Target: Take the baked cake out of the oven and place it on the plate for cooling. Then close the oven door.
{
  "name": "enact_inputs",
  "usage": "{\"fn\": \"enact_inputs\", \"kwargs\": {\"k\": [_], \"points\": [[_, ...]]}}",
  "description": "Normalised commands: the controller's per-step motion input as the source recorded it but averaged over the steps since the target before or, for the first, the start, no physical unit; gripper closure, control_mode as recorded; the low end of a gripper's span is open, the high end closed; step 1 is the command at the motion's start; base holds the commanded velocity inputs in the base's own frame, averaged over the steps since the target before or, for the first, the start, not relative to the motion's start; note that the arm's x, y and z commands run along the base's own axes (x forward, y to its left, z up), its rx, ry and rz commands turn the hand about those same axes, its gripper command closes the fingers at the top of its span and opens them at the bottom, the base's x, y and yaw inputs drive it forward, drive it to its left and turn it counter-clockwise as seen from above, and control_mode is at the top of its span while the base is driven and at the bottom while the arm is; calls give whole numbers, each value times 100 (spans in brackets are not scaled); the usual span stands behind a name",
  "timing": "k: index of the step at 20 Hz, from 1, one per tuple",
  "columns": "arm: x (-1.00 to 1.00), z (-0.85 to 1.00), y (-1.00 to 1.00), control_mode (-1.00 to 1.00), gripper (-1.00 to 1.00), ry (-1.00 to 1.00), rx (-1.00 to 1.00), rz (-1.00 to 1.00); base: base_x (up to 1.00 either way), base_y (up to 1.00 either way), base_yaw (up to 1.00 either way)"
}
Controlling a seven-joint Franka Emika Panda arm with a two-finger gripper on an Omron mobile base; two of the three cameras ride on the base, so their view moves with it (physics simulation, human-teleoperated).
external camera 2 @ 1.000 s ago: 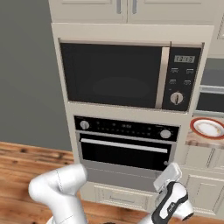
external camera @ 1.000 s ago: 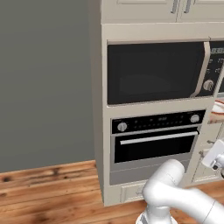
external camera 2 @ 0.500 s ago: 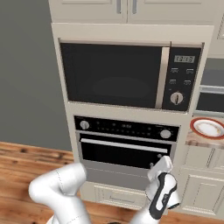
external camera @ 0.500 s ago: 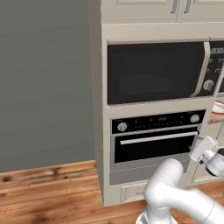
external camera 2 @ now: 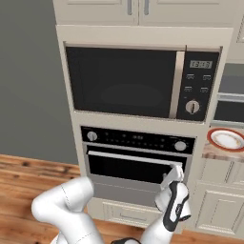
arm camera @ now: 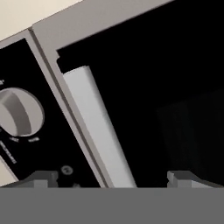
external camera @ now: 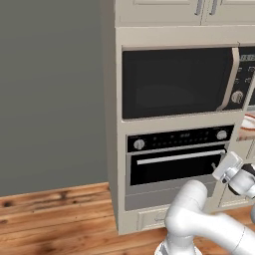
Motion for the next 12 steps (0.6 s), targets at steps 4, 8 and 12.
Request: {"fn": "enact_inputs", "kwargs": {"k": [4,8,12], "points": [[6,-24,7,-100,-100,-10,-14,0,0,0,0],[3,-8,2,-100,-100,-5,-7,-1,0,0,0],[12,0,4,-100,-100,0,-1,-8,0,0,0]]}}
